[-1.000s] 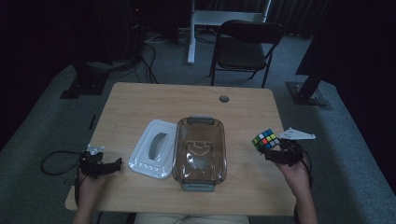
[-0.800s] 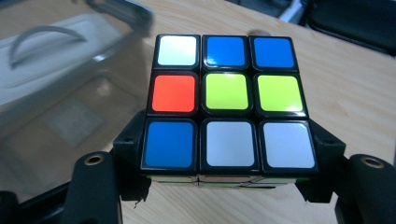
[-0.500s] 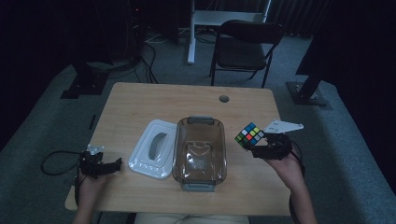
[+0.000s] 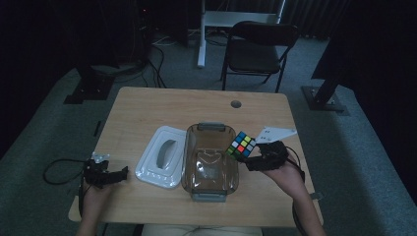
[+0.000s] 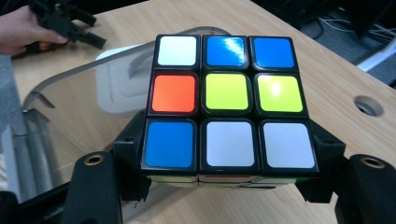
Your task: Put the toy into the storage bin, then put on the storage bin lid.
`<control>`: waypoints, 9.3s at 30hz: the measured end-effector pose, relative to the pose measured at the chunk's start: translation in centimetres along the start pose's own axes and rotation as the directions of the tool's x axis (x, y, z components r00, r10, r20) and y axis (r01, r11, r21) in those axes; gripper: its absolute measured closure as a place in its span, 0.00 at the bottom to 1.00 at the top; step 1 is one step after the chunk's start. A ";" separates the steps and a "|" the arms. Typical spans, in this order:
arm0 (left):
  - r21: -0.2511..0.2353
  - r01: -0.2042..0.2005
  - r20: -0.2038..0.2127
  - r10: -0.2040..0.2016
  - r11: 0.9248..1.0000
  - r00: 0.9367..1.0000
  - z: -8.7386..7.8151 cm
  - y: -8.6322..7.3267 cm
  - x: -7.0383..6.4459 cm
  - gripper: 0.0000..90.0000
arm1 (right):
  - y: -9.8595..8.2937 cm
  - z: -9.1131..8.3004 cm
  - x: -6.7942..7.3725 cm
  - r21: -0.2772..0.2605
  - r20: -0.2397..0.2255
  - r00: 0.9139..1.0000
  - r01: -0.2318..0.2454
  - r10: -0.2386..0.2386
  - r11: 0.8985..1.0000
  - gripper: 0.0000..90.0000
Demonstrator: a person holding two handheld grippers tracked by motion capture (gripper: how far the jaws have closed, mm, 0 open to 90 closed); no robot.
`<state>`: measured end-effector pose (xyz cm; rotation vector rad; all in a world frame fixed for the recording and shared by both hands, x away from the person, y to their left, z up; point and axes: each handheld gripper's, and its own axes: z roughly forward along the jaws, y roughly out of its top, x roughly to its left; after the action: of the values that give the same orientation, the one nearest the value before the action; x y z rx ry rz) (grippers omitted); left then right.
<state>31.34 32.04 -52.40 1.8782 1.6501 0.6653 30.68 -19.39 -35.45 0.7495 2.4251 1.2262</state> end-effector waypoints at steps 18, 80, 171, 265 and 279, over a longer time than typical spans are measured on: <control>0.000 0.000 0.000 0.000 1.000 1.000 0.0 0.0 0.0 0.01 | 2.4 2.6 3.7 0.018 -0.179 0.975 0.137 -0.132 0.990 0.37; 0.002 -0.003 0.002 0.003 1.000 1.000 0.0 0.0 0.0 0.01 | 2.9 14.6 6.8 0.502 -0.374 0.901 0.395 -0.219 0.769 0.37; 0.001 -0.003 0.003 0.003 1.000 1.000 0.0 0.0 0.0 0.01 | 3.1 11.7 4.3 0.414 -0.270 0.957 0.212 -0.103 0.885 0.15; -0.002 -0.050 0.048 0.050 0.999 0.998 -0.1 -0.1 -0.2 0.01 | -18.3 4.6 -5.4 0.060 0.417 0.837 -0.414 0.354 0.908 0.14; 0.010 -0.054 0.048 0.054 0.998 0.997 -0.2 -0.1 -0.2 0.01 | -18.3 4.6 -5.4 0.060 0.417 0.837 -0.414 0.354 0.908 0.14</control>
<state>31.08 31.83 -52.32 1.9380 1.5816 0.6294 31.77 -28.61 -52.78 1.4392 2.0964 0.9029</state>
